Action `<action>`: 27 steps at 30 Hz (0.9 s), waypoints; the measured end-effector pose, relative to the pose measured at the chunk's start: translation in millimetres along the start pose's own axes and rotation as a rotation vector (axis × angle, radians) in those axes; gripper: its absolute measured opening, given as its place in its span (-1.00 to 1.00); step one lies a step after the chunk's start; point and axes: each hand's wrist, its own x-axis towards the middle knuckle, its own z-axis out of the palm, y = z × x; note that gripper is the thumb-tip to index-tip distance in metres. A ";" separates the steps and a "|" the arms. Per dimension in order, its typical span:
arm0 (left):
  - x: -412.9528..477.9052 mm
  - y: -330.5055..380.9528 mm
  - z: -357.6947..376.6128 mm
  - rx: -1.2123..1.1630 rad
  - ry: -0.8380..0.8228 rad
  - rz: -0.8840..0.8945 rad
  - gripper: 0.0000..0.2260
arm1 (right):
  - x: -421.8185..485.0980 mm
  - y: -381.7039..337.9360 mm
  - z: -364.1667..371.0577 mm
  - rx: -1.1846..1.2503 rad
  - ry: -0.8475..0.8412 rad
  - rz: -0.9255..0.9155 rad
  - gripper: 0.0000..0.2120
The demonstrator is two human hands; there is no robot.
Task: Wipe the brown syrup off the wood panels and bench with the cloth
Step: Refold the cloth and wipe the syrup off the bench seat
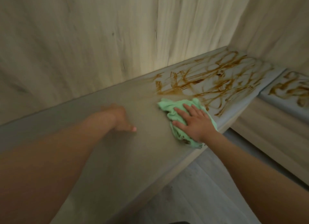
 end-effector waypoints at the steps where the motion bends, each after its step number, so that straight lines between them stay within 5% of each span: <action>1: 1.5 0.9 0.8 0.005 0.014 -0.004 0.04 | 7.6 4.6 -1.9 0.020 -0.002 0.070 -0.25; 7: 50.7 -9.4 18.9 0.001 -0.001 0.024 0.15 | 84.2 -39.1 -8.3 0.081 0.000 0.310 -0.24; 11: 66.6 -10.6 25.0 -0.040 -0.038 0.040 0.25 | 129.6 -72.5 -7.9 0.039 0.034 -0.112 -0.34; 13: 76.3 -15.5 30.8 -0.096 -0.059 0.029 0.36 | 161.6 -57.5 -15.0 0.026 0.037 -0.163 -0.36; 18: 79.2 -18.4 43.5 -0.221 -0.046 0.019 0.35 | 248.3 -3.9 -32.6 0.056 0.059 0.228 -0.28; 22: 71.4 -11.6 33.6 -0.245 -0.059 -0.025 0.23 | 286.5 -30.5 -36.8 0.132 0.038 0.395 -0.25; 27: 82.7 -16.6 40.5 -0.220 -0.074 0.008 0.38 | 259.6 -103.7 -18.8 0.063 0.013 0.063 -0.19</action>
